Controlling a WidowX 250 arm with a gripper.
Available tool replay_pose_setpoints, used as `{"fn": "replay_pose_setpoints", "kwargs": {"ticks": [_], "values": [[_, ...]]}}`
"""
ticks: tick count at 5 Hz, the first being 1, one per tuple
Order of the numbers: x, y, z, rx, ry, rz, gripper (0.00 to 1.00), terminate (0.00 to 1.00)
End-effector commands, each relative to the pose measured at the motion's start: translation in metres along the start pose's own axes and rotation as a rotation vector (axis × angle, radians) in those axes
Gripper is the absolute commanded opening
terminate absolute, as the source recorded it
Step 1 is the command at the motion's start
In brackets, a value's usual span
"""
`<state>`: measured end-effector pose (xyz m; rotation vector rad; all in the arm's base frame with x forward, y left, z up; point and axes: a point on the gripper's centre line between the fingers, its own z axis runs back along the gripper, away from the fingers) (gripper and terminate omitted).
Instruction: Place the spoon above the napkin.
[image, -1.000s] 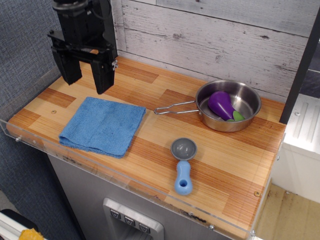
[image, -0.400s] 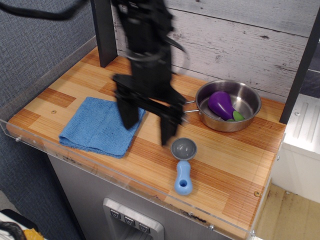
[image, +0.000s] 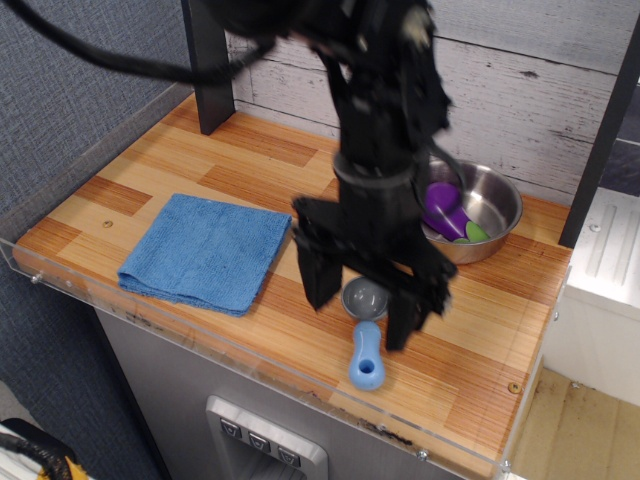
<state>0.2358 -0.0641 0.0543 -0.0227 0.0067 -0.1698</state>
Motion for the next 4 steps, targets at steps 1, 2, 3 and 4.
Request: {"fn": "replay_pose_setpoints", "kwargs": {"ticks": [1,2,3,4], "values": [[0.001,-0.001,-0.011,0.095,-0.080,0.009,1.00,0.00],[0.002,0.004,-0.022,0.146,-0.120,0.022,1.00,0.00],[0.005,0.009,-0.035,0.149,-0.117,0.043,1.00,0.00],[0.006,0.013,-0.043,0.114,-0.120,0.084,1.00,0.00]]}}
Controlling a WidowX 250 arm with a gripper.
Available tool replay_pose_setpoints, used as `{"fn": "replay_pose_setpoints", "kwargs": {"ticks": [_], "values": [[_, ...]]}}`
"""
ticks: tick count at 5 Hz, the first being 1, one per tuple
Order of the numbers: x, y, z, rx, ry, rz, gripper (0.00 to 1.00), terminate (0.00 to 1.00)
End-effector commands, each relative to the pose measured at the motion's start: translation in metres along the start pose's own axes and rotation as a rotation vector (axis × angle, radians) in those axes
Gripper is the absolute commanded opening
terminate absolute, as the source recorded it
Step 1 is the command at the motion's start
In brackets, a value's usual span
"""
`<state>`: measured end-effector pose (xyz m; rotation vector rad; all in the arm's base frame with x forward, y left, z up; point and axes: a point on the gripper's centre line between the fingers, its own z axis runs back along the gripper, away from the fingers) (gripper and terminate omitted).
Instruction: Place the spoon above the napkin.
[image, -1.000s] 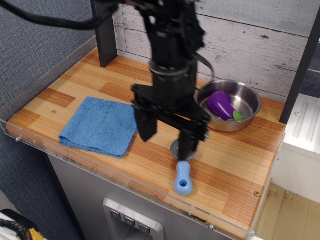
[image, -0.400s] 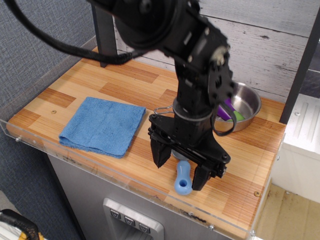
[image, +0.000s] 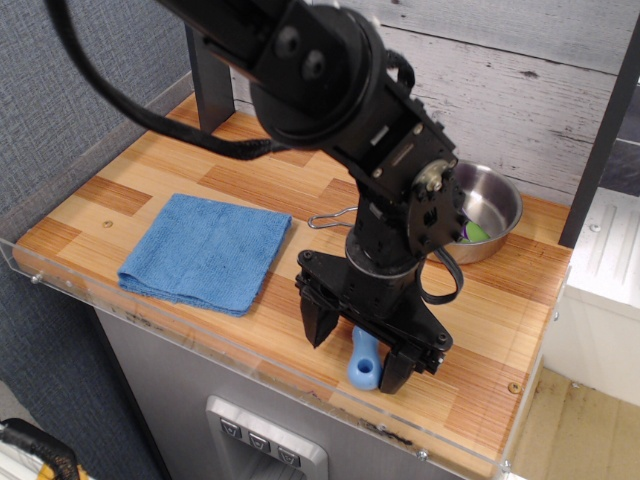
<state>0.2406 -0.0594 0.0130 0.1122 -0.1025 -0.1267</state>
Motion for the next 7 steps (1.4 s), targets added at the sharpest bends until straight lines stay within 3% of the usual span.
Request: {"fn": "replay_pose_setpoints", "kwargs": {"ticks": [1,2,3,4,5,6,7], "values": [[0.005,0.007,-0.008,-0.063,-0.007,0.045,1.00,0.00],[0.009,0.010,0.001,-0.106,-0.020,0.031,0.00,0.00],[0.019,0.020,0.020,-0.180,-0.043,-0.067,0.00,0.00],[0.029,0.047,0.043,-0.204,-0.073,-0.164,0.00,0.00],[0.039,0.088,0.064,-0.191,-0.092,-0.175,0.00,0.00],[0.055,0.141,0.056,-0.172,-0.089,-0.080,0.00,0.00],[0.072,0.189,0.028,-0.154,-0.045,-0.038,0.00,0.00]]}}
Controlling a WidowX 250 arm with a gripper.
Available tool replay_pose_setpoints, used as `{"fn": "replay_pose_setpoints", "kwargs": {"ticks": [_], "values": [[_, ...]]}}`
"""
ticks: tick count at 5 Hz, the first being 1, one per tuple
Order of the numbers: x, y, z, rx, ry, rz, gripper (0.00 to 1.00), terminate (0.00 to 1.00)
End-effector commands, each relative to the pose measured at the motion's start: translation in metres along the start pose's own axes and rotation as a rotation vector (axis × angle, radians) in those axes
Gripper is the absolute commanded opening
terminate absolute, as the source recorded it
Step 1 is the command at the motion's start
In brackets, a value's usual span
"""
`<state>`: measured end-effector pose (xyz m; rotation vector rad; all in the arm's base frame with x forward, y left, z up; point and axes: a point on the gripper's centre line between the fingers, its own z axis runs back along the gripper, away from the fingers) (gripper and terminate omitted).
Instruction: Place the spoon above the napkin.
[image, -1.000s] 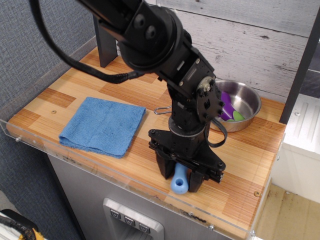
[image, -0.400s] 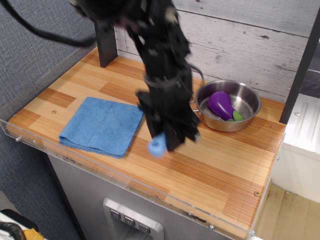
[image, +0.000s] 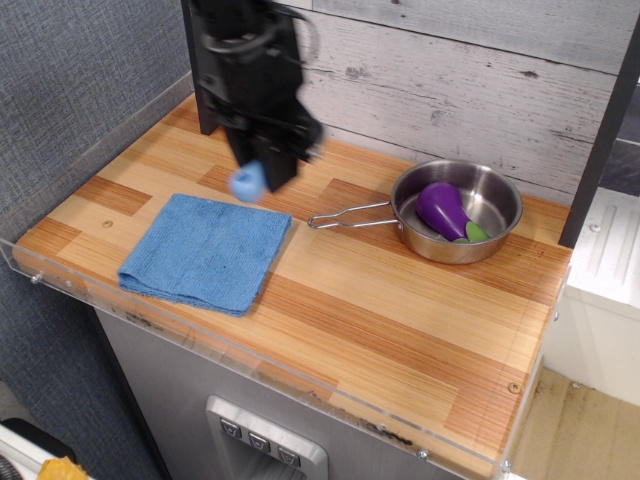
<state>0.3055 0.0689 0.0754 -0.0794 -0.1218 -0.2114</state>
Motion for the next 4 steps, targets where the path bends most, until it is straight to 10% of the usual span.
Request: {"fn": "replay_pose_setpoints", "kwargs": {"ticks": [1,3,4], "values": [[0.025,0.076,-0.022,0.063,0.017,0.067,0.00,0.00],[0.040,0.091,-0.046,0.090,0.058,0.091,0.00,0.00],[0.043,0.087,-0.049,0.115,0.102,0.093,1.00,0.00]]}}
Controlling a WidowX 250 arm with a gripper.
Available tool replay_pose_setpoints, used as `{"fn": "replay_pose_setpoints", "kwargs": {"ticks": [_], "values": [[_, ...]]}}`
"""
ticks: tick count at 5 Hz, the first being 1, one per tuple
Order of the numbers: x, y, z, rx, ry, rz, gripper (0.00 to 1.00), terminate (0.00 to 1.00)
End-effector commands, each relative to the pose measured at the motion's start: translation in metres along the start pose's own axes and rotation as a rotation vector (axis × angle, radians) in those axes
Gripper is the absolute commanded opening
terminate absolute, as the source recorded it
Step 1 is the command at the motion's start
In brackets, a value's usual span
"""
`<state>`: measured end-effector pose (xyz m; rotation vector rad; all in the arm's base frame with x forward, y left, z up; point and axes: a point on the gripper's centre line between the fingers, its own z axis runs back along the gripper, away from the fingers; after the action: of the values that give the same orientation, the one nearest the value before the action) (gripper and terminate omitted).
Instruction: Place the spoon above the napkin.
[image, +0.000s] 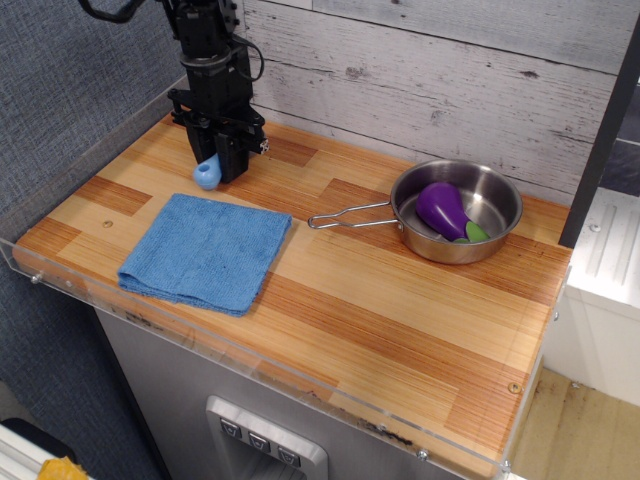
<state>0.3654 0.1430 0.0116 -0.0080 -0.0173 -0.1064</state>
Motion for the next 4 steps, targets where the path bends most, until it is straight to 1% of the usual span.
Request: {"fn": "replay_pose_setpoints", "kwargs": {"ticks": [1,2,3,4], "values": [[0.003,-0.006,0.024,0.067,-0.007,-0.024,1.00,0.00],[-0.005,-0.015,0.060,0.068,-0.041,-0.046,1.00,0.00],[-0.018,-0.033,0.095,0.067,-0.084,-0.046,1.00,0.00],[-0.038,-0.054,0.113,0.018,-0.110,-0.042,1.00,0.00]]}}
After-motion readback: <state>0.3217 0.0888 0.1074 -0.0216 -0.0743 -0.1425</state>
